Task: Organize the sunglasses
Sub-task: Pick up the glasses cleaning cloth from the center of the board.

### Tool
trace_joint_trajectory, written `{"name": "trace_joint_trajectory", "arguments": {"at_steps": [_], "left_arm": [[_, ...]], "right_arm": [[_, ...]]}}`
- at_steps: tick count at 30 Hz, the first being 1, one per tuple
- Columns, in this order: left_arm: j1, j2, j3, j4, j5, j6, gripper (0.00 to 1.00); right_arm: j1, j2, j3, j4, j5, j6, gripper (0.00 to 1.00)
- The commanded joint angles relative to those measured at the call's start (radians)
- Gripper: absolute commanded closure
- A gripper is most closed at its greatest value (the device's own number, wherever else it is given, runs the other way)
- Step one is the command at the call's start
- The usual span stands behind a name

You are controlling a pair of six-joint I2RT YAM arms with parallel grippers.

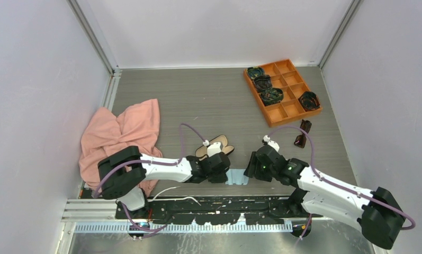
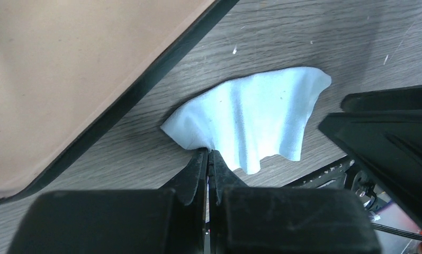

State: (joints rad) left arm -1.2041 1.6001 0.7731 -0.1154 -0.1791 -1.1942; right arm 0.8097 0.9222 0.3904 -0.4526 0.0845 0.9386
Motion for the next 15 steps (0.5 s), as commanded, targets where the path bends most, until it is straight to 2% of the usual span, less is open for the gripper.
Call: {"name": "trace_joint_trajectory", "arguments": {"at_steps": [1, 7, 15], "left_arm": [[-0.004, -0.073, -0.029, -0.045, -0.065, -0.01, 1.0], [-0.004, -0.135, -0.059, -0.099, -0.118, -0.027, 1.0], [-0.003, -0.14, -0.079, -0.082, -0.091, -0.023, 1.0]], "right_arm": [[0.004, -0.092, -0.008, -0.07, 0.051, 0.029, 0.41], [0.011, -0.017, -0.012, -0.028, 0.006, 0.032, 0.43], [0.066, 0.088, 0.009, 0.047, 0.024, 0.037, 0.48]]}}
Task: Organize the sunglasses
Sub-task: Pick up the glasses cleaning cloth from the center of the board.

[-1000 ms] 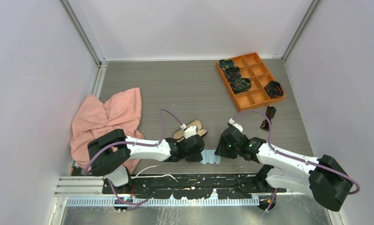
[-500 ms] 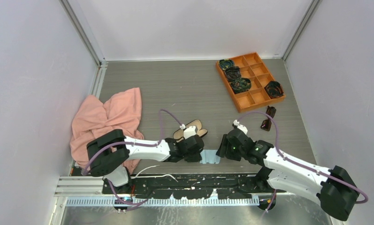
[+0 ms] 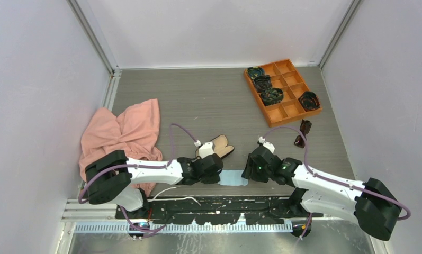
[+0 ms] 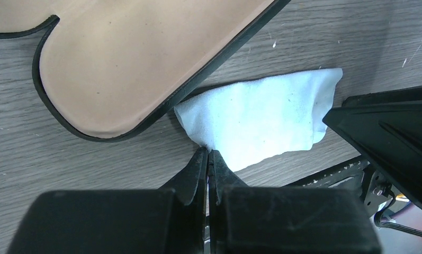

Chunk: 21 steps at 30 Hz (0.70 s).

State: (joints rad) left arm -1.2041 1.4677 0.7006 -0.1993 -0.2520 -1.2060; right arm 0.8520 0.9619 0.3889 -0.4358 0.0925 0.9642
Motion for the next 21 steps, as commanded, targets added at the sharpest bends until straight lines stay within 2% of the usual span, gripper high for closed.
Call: {"name": "trace_joint_trajectory", "arguments": {"at_steps": [1, 7, 12, 21], "left_arm": [[-0.004, -0.001, -0.006, 0.007, -0.012, -0.011, 1.0], [-0.004, -0.005, -0.017, 0.012, -0.013, -0.022, 1.0], [-0.003, -0.021, -0.032, 0.019, -0.023, -0.022, 1.0], [-0.004, -0.025, -0.037, 0.023, -0.022, -0.022, 1.0]], "right_arm": [[0.031, 0.067, 0.017, 0.027, 0.022, 0.008, 0.5], [0.086, 0.149, 0.057, -0.005, 0.051, -0.017, 0.58], [0.131, 0.21, 0.093, -0.064, 0.119, -0.017, 0.6], [0.154, 0.285, 0.128, -0.08, 0.152, -0.01, 0.63]]}}
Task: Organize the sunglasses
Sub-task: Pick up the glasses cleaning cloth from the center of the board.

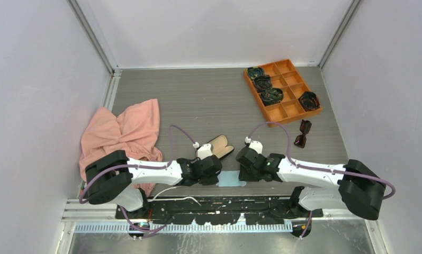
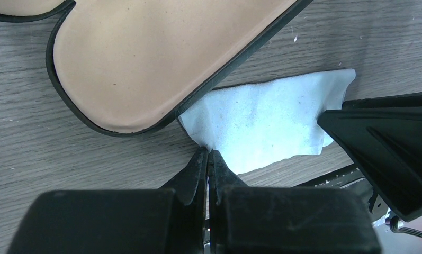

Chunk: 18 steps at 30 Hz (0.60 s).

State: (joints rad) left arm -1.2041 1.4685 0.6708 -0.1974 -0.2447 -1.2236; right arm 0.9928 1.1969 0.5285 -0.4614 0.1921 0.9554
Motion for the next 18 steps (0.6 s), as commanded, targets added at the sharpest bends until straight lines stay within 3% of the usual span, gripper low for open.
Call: {"name": "trace_joint_trajectory", "arguments": {"at_steps": [1, 9, 18], "left_arm": [[-0.003, -0.028, -0.009, 0.021, -0.03, -0.005, 1.0], [-0.004, -0.057, -0.03, 0.018, -0.048, -0.016, 1.0], [-0.003, -0.121, -0.07, -0.007, -0.079, -0.036, 1.0]], "right_arm": [[0.017, 0.058, -0.008, -0.053, 0.051, -0.003, 0.64], [0.077, 0.196, 0.066, -0.125, 0.128, 0.037, 0.65], [0.086, 0.095, 0.046, -0.123, 0.162, 0.061, 0.59]]}}
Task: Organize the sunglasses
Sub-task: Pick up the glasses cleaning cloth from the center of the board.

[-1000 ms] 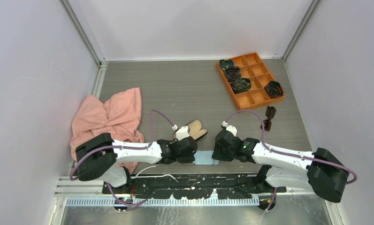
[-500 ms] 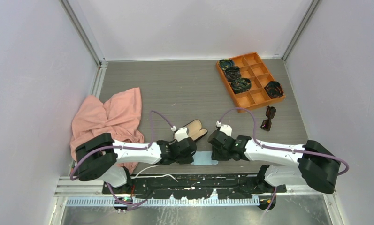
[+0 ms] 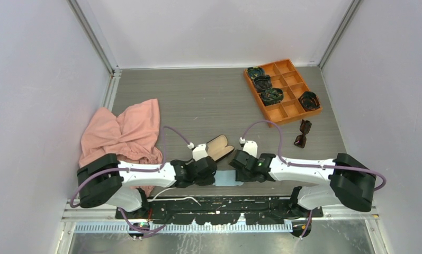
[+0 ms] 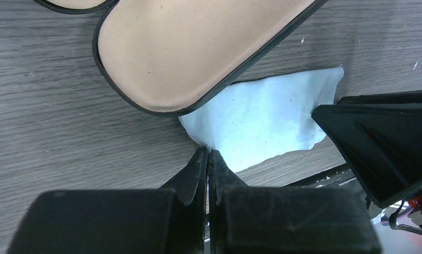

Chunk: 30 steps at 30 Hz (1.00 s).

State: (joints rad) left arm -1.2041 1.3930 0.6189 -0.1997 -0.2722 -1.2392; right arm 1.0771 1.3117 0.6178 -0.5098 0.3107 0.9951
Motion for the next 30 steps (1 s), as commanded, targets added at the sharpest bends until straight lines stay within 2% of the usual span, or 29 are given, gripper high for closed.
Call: {"name": "trace_joint_trajectory", "arguments": {"at_steps": [1, 14, 22, 30], "left_arm": [[-0.003, -0.051, -0.022, -0.004, -0.054, -0.02, 1.0], [-0.004, -0.034, -0.007, -0.001, -0.037, -0.008, 1.0], [-0.004, 0.006, 0.014, 0.017, -0.014, 0.001, 1.0], [-0.004, 0.011, 0.018, 0.018, -0.013, 0.005, 1.0]], "right_arm": [[0.003, -0.025, -0.045, -0.071, 0.042, 0.02, 0.59], [0.037, 0.045, -0.031, -0.012, -0.009, 0.02, 0.61], [0.057, 0.025, -0.027, -0.007, -0.007, 0.039, 0.6], [0.094, 0.066, -0.018, 0.039, -0.023, 0.047, 0.66]]}}
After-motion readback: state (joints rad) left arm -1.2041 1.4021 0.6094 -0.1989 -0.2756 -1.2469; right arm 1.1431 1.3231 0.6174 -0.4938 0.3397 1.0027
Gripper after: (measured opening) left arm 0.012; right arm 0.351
